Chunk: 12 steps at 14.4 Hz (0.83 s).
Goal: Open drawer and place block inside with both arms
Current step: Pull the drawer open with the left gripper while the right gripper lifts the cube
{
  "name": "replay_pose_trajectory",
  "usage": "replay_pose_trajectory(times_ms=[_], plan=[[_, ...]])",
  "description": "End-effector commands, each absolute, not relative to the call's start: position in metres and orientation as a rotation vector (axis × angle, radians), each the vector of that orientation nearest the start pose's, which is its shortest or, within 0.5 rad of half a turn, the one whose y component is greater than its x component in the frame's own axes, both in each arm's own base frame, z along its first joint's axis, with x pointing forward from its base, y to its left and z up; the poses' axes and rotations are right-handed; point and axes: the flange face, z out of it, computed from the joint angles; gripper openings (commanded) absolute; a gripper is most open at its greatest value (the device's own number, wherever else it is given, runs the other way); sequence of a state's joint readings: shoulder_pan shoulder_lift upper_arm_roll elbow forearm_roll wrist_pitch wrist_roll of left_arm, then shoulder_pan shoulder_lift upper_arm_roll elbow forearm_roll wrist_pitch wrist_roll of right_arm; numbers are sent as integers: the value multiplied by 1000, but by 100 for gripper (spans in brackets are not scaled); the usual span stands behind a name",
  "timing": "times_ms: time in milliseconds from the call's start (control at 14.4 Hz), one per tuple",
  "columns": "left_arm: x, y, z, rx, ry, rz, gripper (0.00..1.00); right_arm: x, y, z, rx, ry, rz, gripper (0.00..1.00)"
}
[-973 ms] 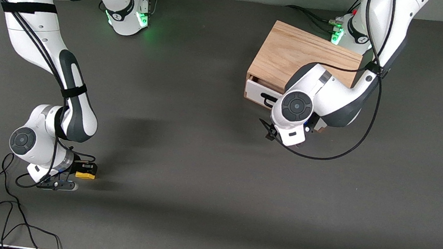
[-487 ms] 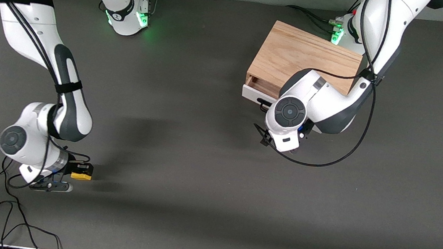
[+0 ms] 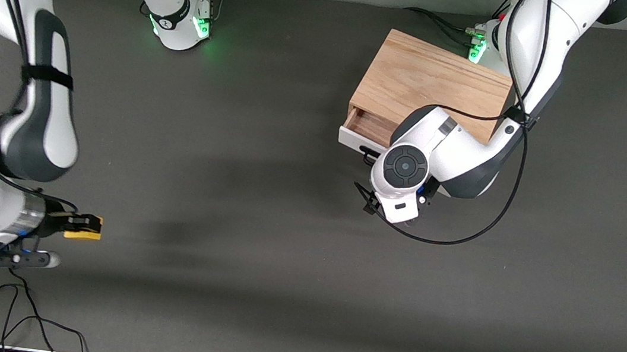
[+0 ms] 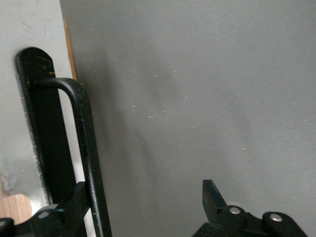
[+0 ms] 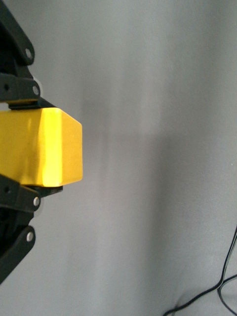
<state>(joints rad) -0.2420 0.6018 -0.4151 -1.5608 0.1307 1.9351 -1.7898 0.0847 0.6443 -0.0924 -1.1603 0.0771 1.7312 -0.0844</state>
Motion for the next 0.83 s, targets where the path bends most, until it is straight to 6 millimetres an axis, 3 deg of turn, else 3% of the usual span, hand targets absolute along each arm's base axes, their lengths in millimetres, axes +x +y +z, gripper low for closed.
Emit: replay_pose_trajectory(times_ms=[0, 556, 765], plan=[[584, -390, 304, -2613, -1667, 187, 100, 724, 24, 463, -3094, -160, 122, 0], [600, -393, 315, -2663, -1718, 147, 100, 656, 24, 594, -3073, -174, 116, 0], [605, -394, 316, -2660, -1744, 102, 100, 631, 26, 632, -3071, -122, 104, 0]])
